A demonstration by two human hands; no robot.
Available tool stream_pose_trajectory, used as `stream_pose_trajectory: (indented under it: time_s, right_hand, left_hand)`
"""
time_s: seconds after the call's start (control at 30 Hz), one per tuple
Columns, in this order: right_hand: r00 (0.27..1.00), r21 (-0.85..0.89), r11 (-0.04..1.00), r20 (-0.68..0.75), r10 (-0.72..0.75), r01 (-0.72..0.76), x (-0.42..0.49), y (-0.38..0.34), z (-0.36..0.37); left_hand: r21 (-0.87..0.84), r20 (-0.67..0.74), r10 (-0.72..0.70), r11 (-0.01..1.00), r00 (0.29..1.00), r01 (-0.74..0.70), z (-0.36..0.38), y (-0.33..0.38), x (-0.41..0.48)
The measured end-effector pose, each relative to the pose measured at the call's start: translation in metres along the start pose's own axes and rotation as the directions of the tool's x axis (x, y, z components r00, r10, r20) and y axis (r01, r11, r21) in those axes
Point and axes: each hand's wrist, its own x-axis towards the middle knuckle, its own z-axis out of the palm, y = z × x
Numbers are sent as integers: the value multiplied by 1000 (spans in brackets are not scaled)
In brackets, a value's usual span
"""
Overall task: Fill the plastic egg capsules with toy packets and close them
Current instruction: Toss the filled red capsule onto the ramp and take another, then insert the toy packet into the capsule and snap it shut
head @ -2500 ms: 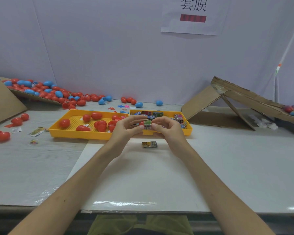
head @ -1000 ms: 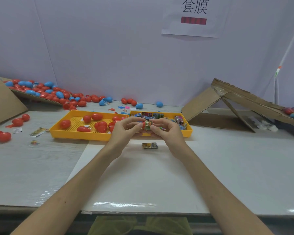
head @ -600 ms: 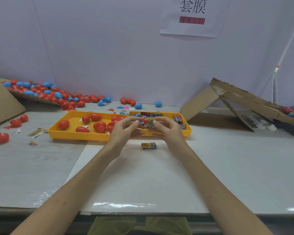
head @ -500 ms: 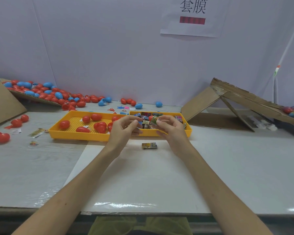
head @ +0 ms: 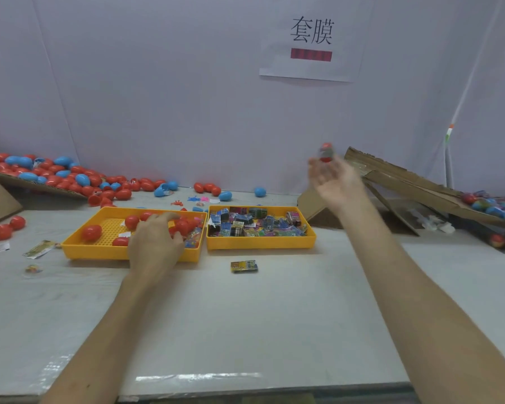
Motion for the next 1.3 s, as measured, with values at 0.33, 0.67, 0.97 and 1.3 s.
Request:
stream_pose_trajectory:
  time_s: [0.33, 0.67, 0.97, 1.3]
  right_hand:
    - [978, -695, 717, -107, -180, 56, -19, 64, -51]
    - [861, -860, 44, 509, -7, 509, -58, 120, -55]
    - [829, -874, 20, 467, 308, 485, -63, 124, -59]
    - [842, -862, 2, 496, 212, 507, -58, 128, -61]
  left_hand:
    - [-98, 84, -32, 994, 996, 40, 0, 0, 0]
    - [-77, -45, -45, 996, 998, 41, 0, 2, 1]
    - [25, -63, -195, 980, 979, 197, -14, -29, 26]
    - [25, 144, -318, 948, 937, 318, -25, -51, 67]
